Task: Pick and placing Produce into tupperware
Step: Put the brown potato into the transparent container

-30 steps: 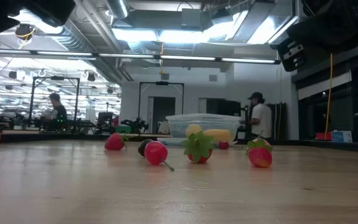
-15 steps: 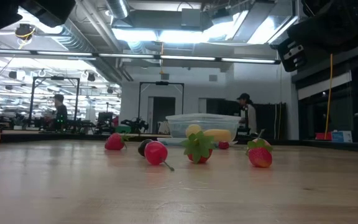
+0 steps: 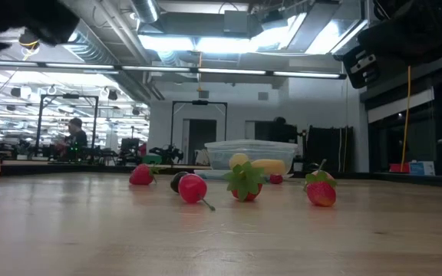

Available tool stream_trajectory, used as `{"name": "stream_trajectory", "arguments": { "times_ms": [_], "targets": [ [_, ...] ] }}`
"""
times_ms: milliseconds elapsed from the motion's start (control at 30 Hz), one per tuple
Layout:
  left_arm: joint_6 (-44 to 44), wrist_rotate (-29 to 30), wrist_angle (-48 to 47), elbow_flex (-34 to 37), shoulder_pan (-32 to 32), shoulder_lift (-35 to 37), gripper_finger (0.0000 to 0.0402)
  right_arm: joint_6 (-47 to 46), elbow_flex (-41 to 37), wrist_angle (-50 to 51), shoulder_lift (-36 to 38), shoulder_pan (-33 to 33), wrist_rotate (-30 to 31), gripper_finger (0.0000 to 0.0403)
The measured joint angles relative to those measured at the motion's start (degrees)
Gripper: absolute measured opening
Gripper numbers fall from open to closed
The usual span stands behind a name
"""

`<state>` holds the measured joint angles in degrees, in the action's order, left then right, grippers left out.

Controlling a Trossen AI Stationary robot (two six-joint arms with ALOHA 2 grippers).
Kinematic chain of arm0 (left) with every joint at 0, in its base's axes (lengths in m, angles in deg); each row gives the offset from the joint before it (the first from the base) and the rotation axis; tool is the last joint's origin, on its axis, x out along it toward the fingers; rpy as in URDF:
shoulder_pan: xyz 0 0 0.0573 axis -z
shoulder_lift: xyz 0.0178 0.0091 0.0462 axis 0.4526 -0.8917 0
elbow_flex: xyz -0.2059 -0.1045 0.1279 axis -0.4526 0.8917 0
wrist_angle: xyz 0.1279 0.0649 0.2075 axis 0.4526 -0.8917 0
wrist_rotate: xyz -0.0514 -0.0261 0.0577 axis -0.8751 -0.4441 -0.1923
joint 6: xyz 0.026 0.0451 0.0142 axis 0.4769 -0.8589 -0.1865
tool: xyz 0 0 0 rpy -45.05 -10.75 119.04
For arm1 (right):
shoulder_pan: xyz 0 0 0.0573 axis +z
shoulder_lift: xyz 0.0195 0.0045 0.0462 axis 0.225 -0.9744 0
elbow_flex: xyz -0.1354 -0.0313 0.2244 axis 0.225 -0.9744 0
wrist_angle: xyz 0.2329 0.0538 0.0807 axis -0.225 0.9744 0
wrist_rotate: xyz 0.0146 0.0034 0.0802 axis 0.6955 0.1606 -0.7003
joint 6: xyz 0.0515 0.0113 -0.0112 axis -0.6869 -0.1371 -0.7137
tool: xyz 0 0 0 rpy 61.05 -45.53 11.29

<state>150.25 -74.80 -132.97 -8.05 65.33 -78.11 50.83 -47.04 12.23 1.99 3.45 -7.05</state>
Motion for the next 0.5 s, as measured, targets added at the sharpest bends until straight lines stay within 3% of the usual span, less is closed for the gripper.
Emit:
{"name": "stream_trajectory", "arguments": {
  "times_ms": [133,500],
  "targets": [
    [-0.99,-2.28,1.24,1.55,0.01,-0.02,0.0248,-0.20,0.02,0.00,-0.01,0.00,0.00,0.0004],
    [-2.67,-0.38,3.49,1.67,-0.42,-0.02,0.0247,-0.33,0.00,-0.02,-0.01,0.00,0.02,0.0004]
  ]
}}
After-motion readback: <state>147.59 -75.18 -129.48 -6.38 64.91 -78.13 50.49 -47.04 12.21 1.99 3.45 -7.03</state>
